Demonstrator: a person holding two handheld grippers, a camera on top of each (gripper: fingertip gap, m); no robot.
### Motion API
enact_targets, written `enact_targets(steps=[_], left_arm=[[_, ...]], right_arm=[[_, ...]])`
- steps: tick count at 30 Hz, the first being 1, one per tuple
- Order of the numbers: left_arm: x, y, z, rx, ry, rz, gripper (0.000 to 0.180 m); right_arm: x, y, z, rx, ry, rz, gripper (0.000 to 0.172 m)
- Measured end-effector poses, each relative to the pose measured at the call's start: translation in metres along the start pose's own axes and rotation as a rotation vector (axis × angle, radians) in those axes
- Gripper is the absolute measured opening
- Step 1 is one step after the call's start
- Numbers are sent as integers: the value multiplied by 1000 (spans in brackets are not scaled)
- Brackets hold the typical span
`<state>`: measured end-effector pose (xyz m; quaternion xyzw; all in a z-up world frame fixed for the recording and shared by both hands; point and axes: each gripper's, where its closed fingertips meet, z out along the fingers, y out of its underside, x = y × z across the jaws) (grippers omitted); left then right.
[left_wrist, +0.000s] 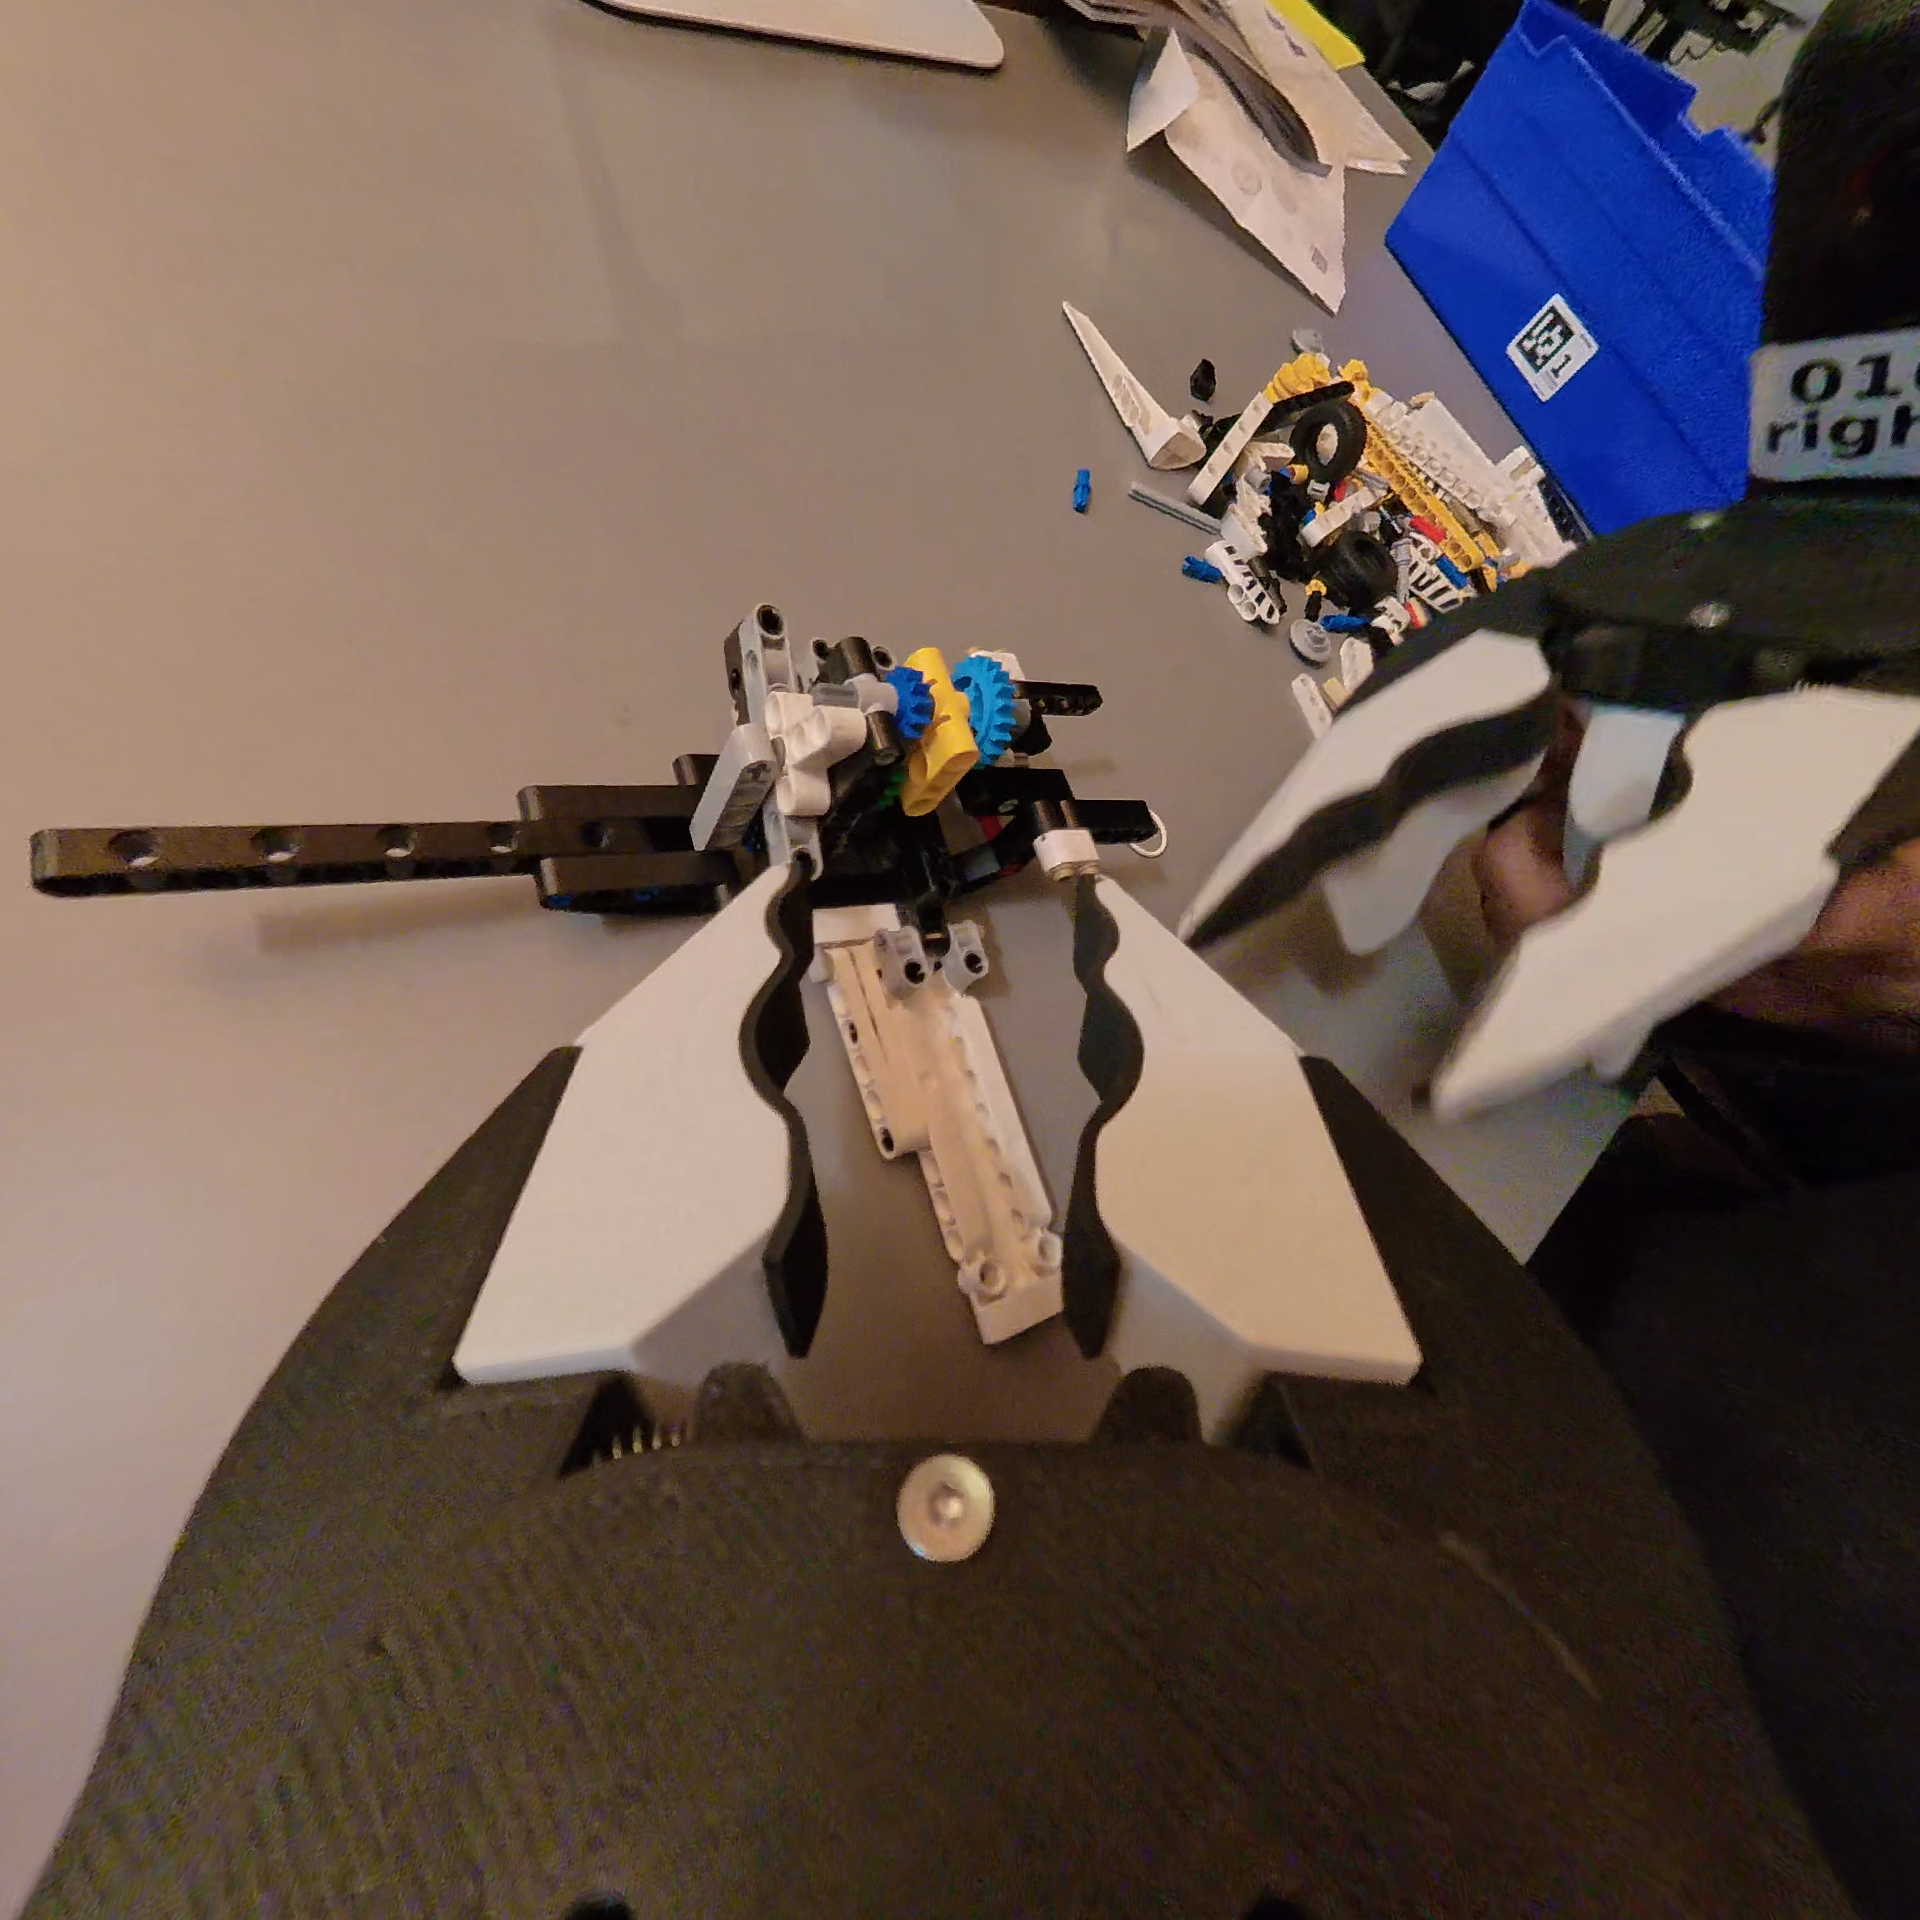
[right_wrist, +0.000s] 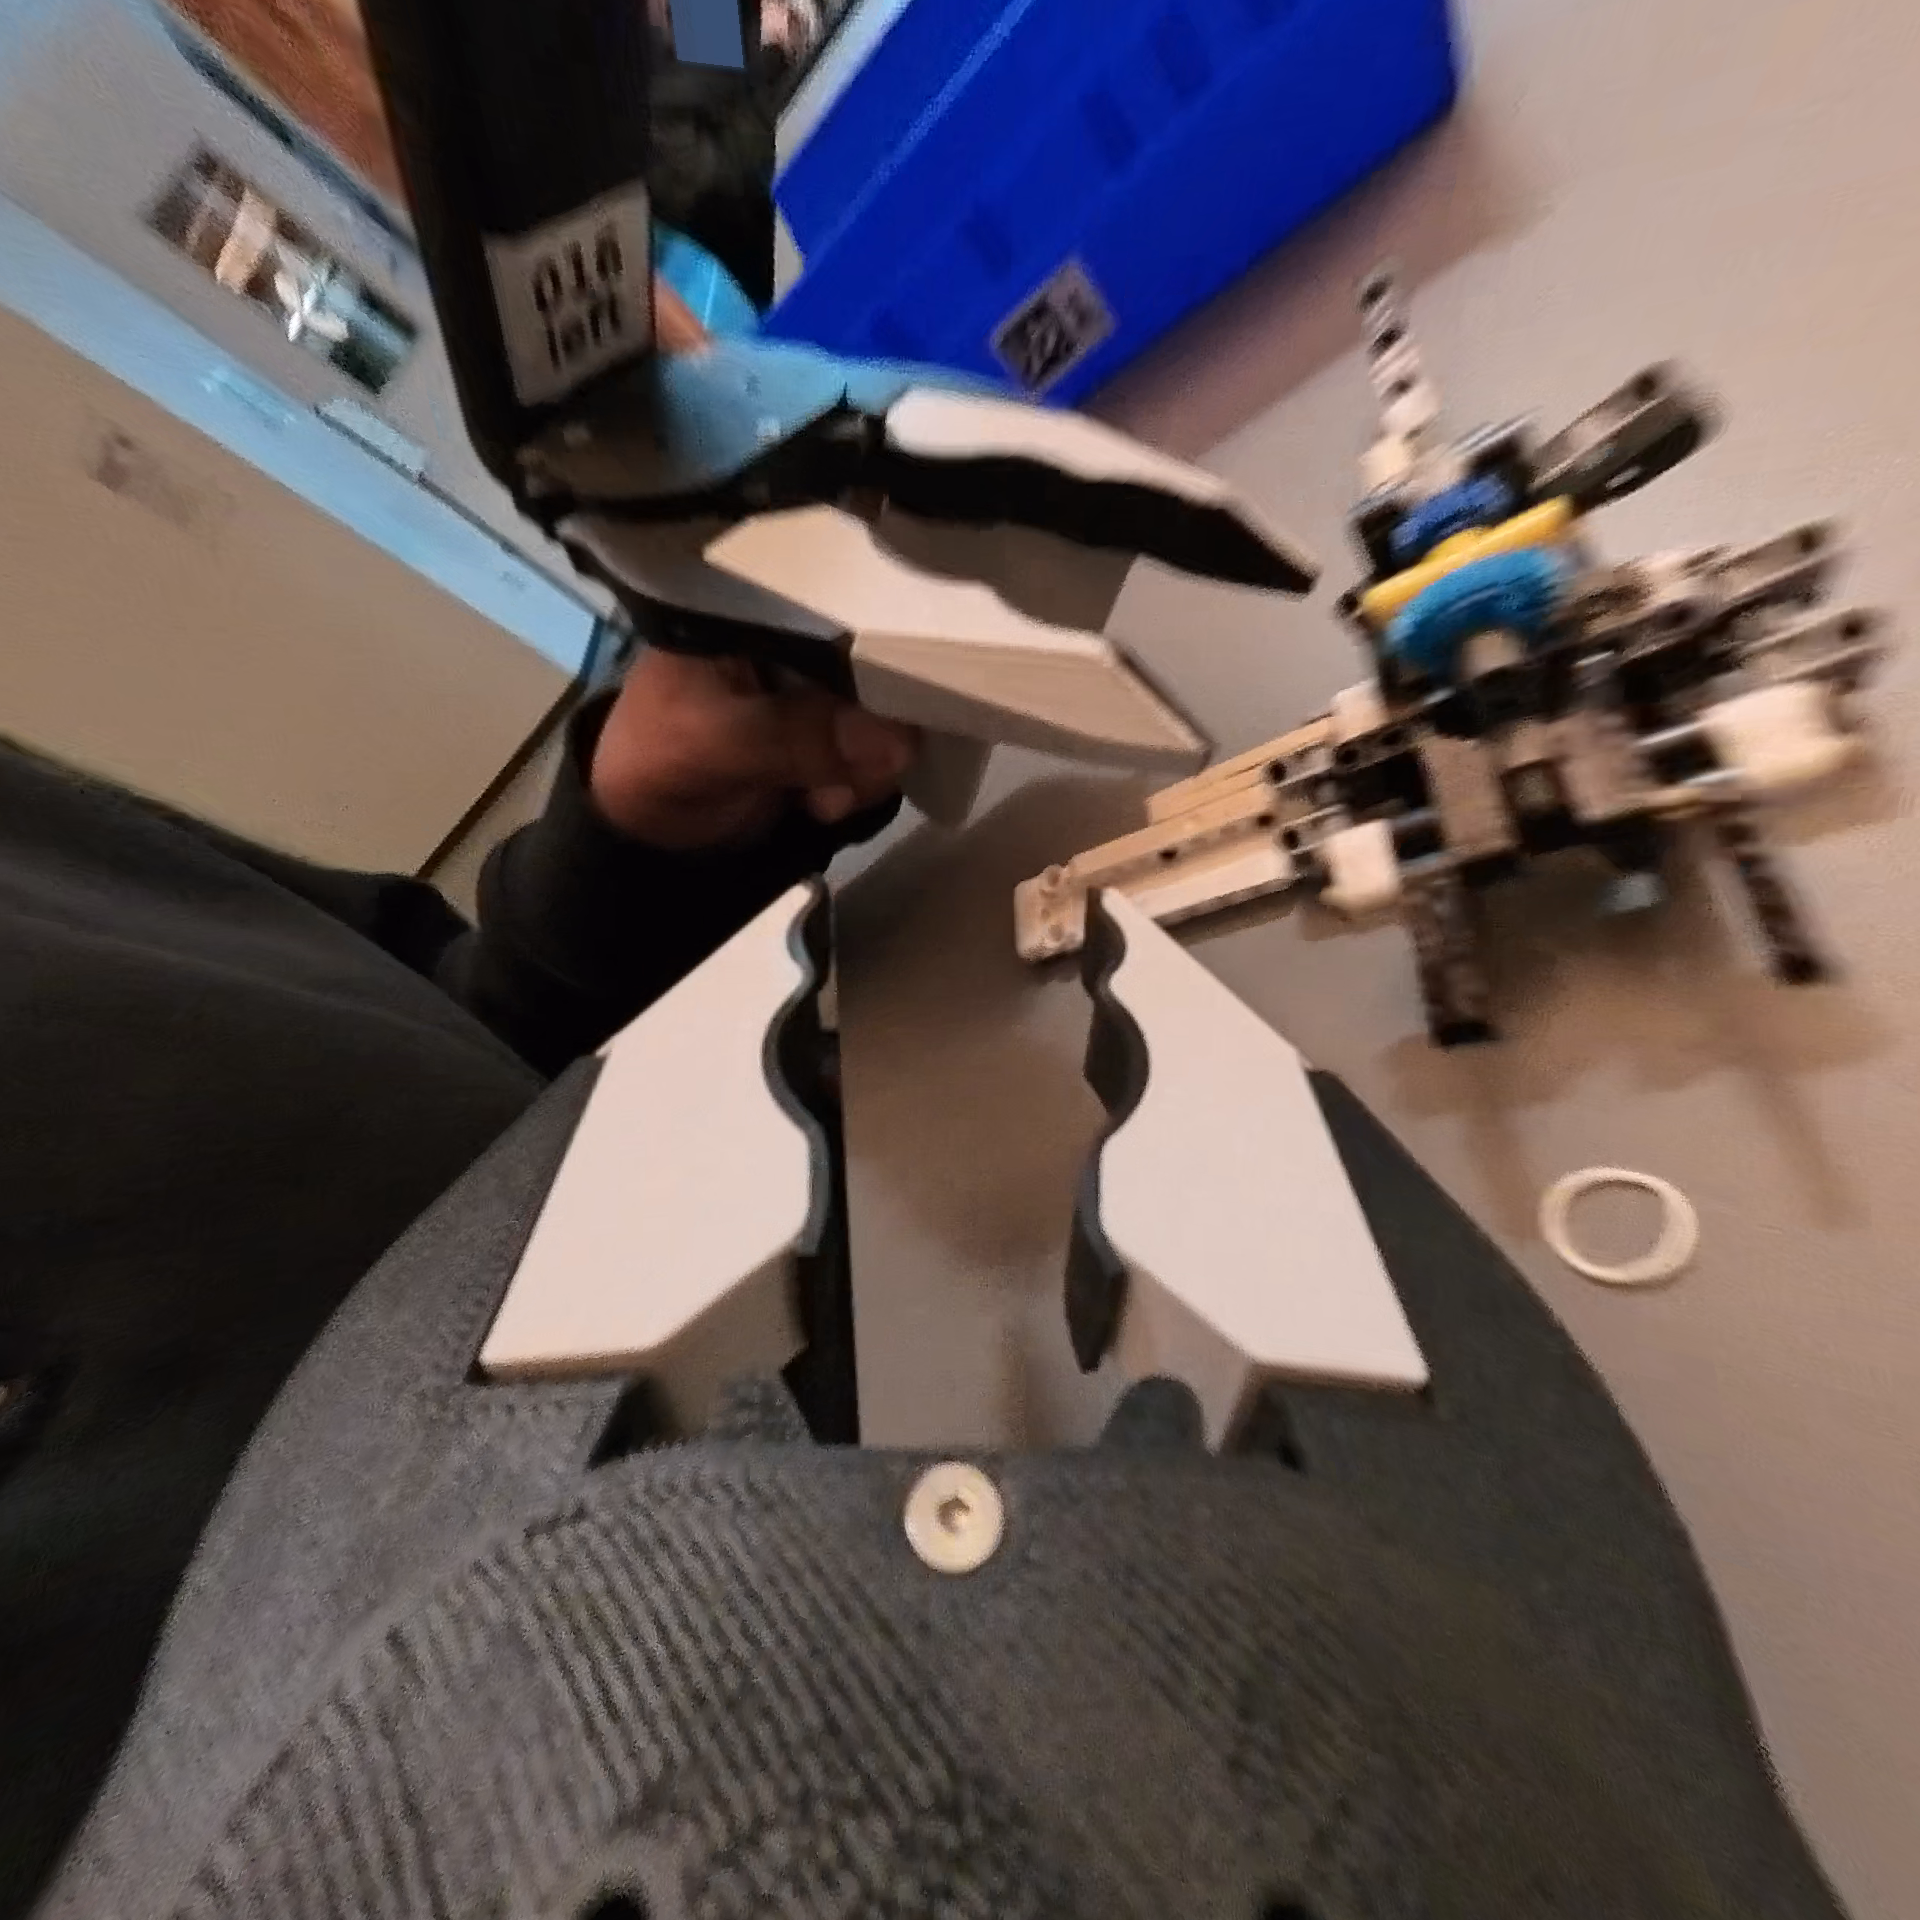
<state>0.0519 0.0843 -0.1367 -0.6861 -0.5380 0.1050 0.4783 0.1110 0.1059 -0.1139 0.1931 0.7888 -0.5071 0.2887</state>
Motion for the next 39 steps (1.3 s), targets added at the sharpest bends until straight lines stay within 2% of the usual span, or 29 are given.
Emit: enact_targets(steps=[3, 5, 7, 10, 17, 24, 27, 29, 31, 36, 39], left_arm=[[2, -2, 6, -2, -19, 10, 56], [-6, -11, 7, 48, -99, 20, 78], [-12, -19, 5, 91, -165, 36, 91], [-12, -24, 5, 106, -182, 48, 94], [-8, -13, 21, 31, -174, 48, 93], [-19, -13, 26, -3, -197, 31, 88], [-23, -10, 23, -34, -200, 30, 81], [-23, -9, 20, -45, -182, 27, 79], [-19, -6, 20, -64, -142, 40, 68], [-18, -2, 19, -96, -104, 117, 68], [-14, -1, 20, -112, -56, 150, 68]], right_arm=[[24, -22, -30, 139, 104, -10, 47], [44, -28, -47, 181, 198, -14, 47], [59, -26, -56, 163, 267, -29, 46], [75, -25, -60, 116, 353, -98, 43], [105, -15, -44, -79, 470, -251, 30], [95, -11, -29, -130, 445, -371, 4], [82, -3, -23, -138, 388, -370, 5], [65, 6, -16, -149, 285, -366, 13], [50, 14, -15, -163, 197, -365, 18], [66, -6, -39, -100, 263, -440, 19], [77, -15, -44, -153, 293, -524, 22]])
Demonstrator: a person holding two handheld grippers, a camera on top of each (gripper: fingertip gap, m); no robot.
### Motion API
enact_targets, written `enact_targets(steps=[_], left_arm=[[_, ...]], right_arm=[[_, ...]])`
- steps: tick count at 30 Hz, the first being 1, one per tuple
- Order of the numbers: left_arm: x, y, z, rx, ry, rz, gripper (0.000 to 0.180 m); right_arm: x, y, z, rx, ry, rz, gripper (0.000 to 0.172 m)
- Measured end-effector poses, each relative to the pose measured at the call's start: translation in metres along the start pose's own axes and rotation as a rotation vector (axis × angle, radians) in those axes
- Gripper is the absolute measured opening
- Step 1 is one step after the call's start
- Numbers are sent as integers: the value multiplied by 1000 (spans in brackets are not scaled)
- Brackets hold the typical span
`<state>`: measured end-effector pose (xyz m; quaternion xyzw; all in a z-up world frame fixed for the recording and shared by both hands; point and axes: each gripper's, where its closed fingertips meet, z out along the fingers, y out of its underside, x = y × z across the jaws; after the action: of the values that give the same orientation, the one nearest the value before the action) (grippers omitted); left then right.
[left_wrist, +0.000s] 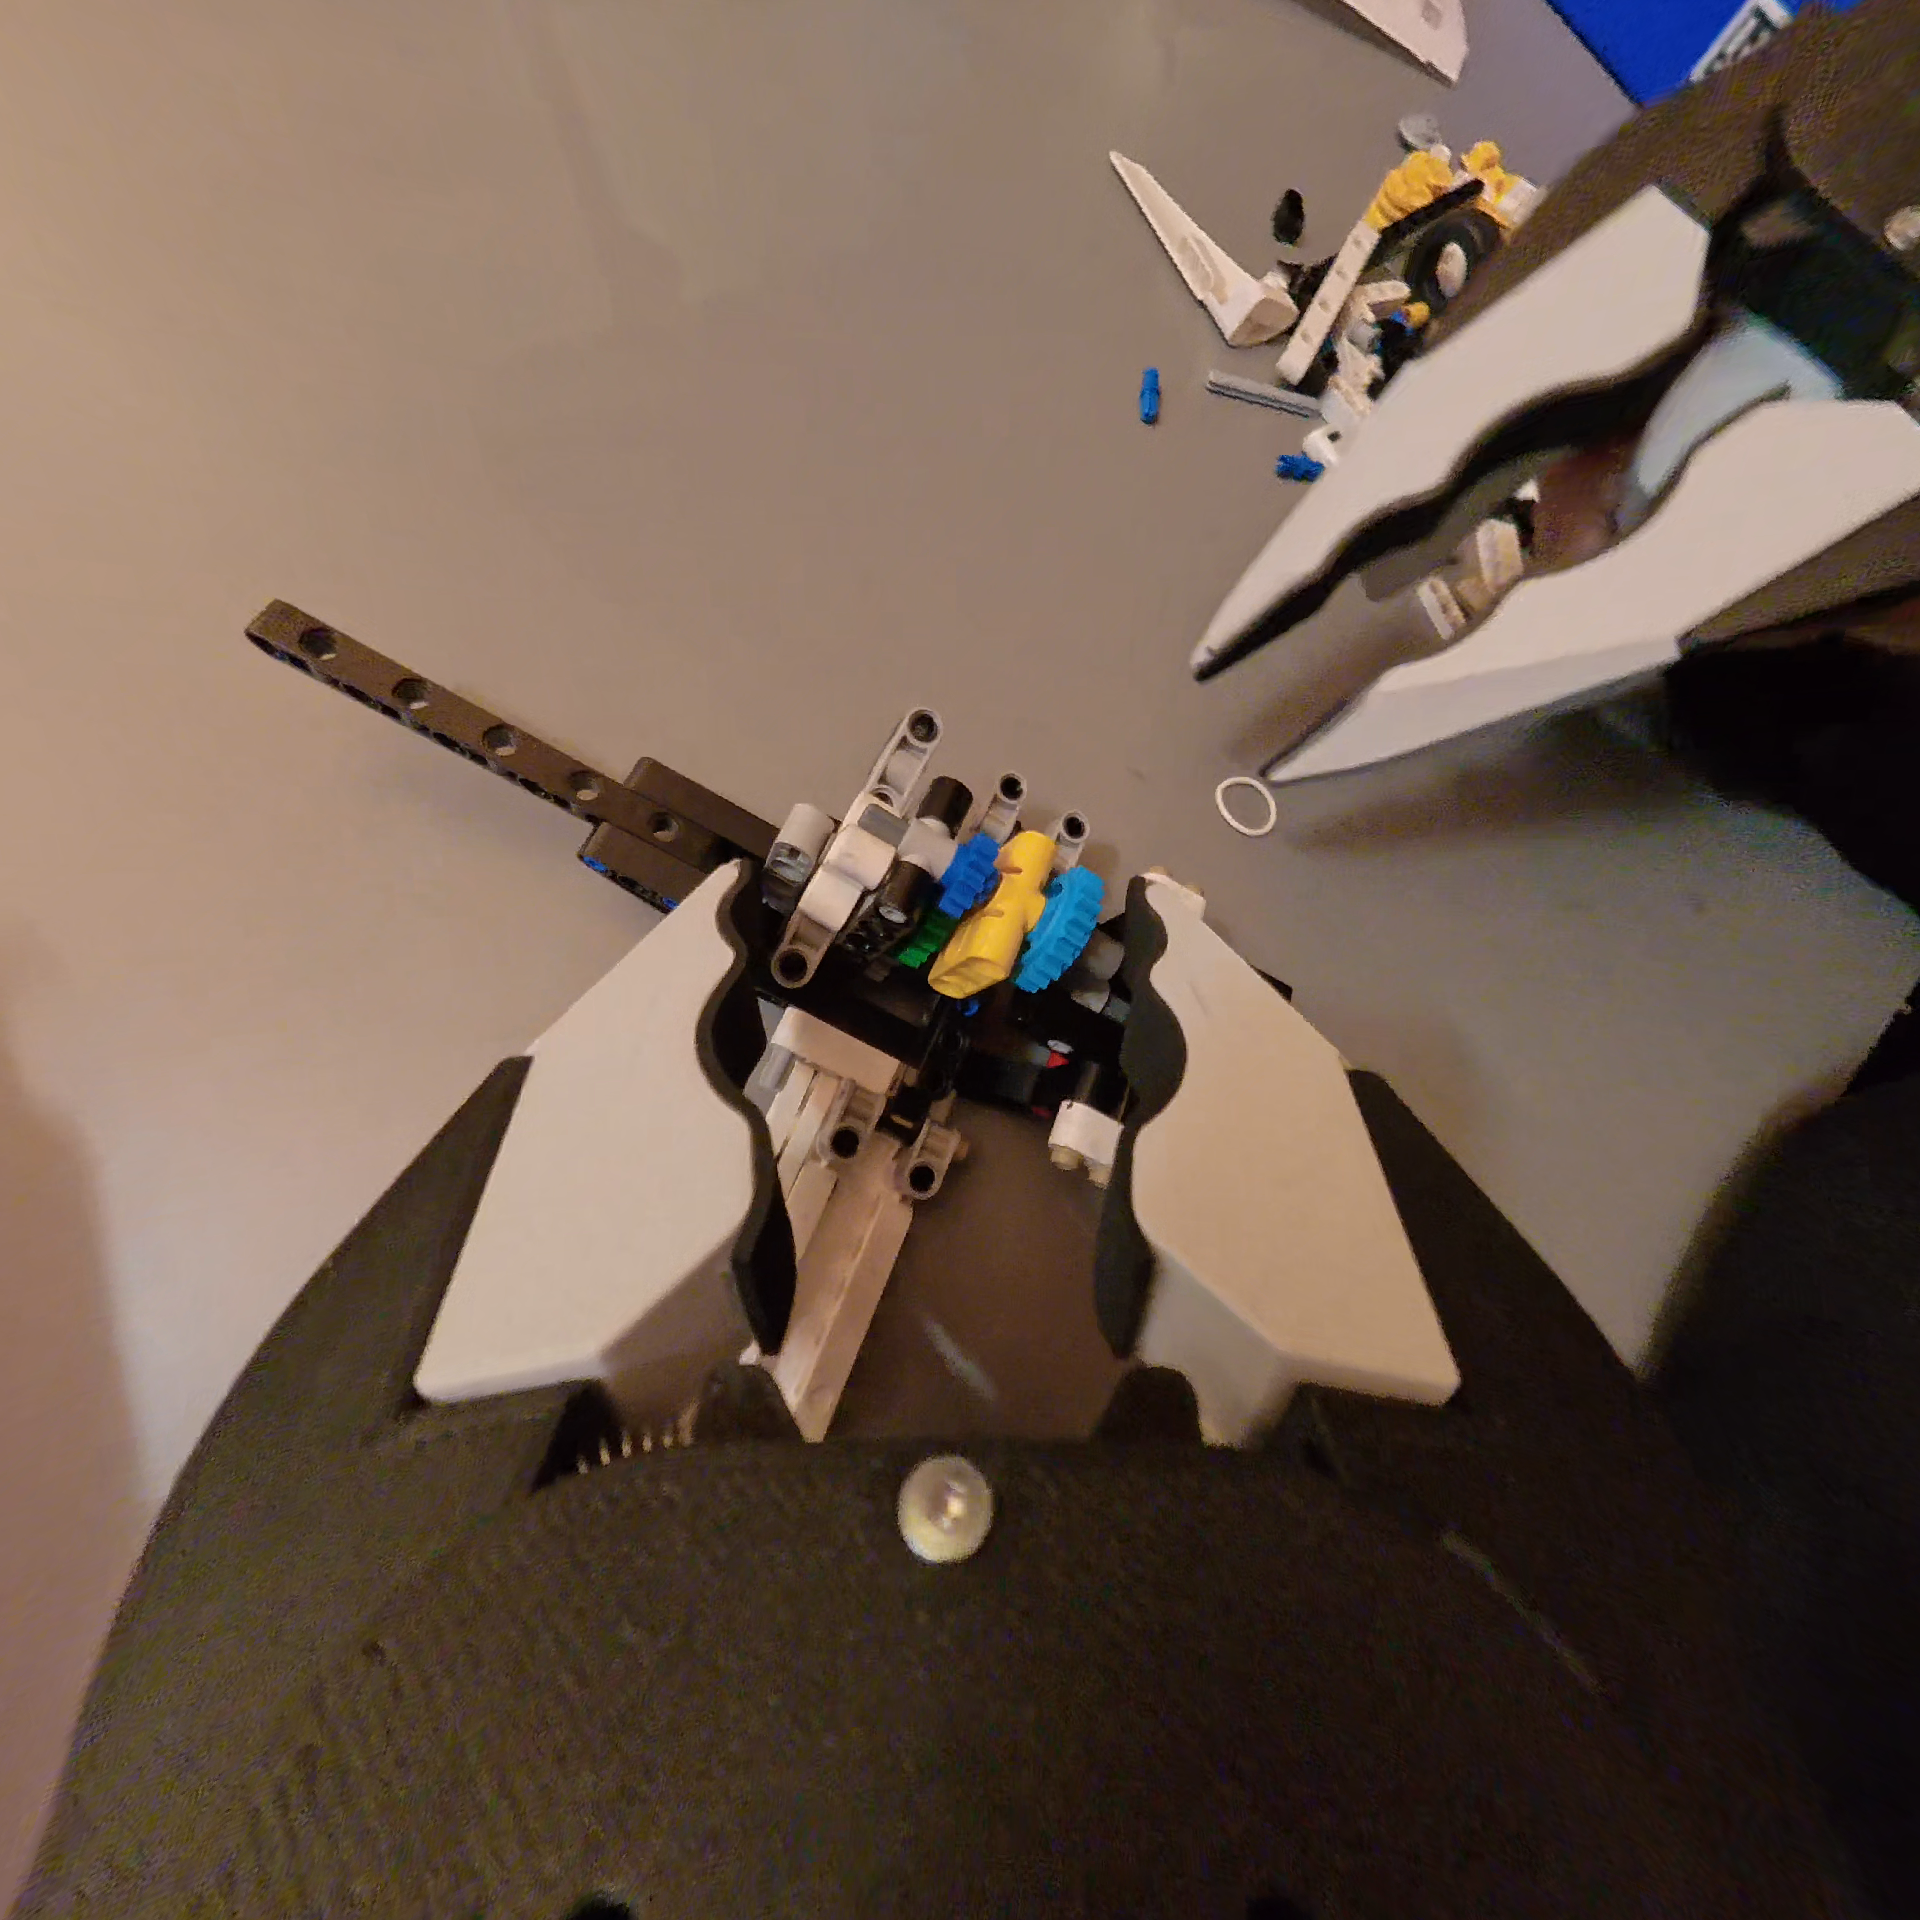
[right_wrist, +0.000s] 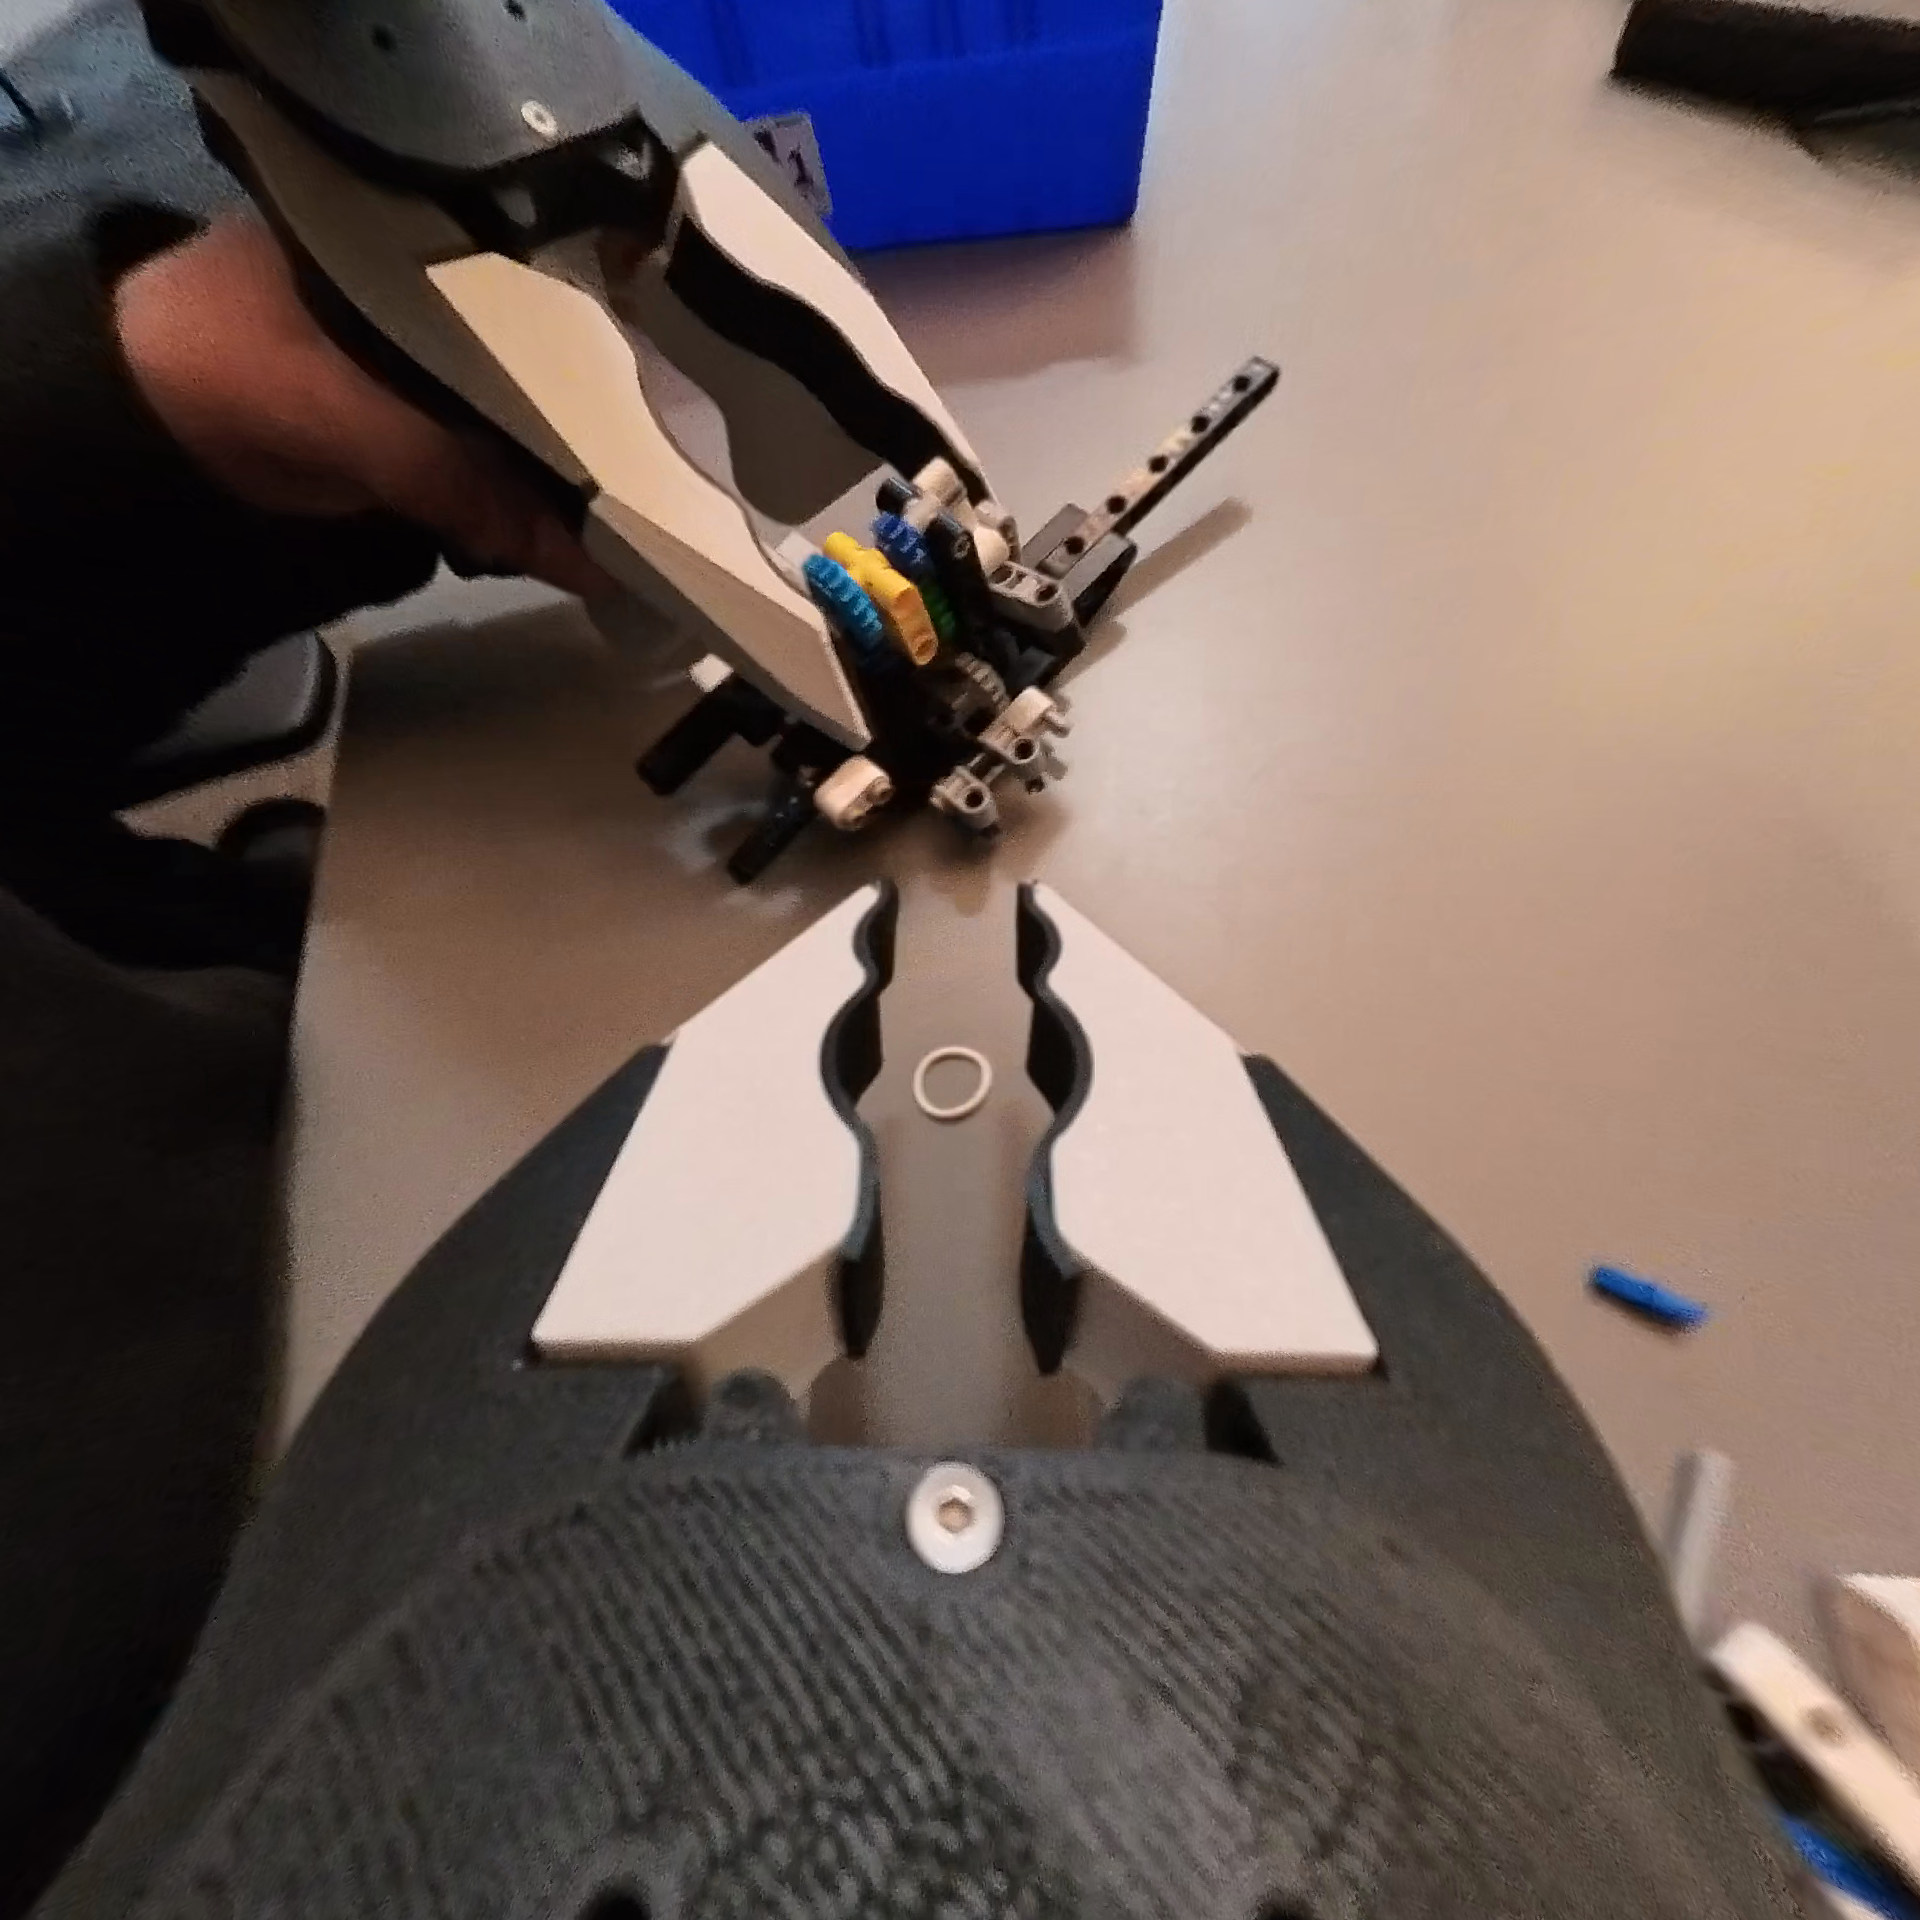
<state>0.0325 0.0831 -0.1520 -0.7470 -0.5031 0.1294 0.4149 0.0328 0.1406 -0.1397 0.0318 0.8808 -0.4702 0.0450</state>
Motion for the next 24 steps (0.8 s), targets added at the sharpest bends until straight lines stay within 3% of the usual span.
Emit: enact_targets(steps=[9, 16, 24], left_arm=[[4, 1, 1, -4, 53, 51, 68], [4, -1, 2, 18, 81, 54, 66], [-2, -4, 6, 76, 7, -4, 61]], right_arm=[[-3, 4, 32, -121, -85, -350, 11], [-9, 4, 41, -136, -148, -426, 9], [-9, 4, 42, -150, -147, -437, 5]])
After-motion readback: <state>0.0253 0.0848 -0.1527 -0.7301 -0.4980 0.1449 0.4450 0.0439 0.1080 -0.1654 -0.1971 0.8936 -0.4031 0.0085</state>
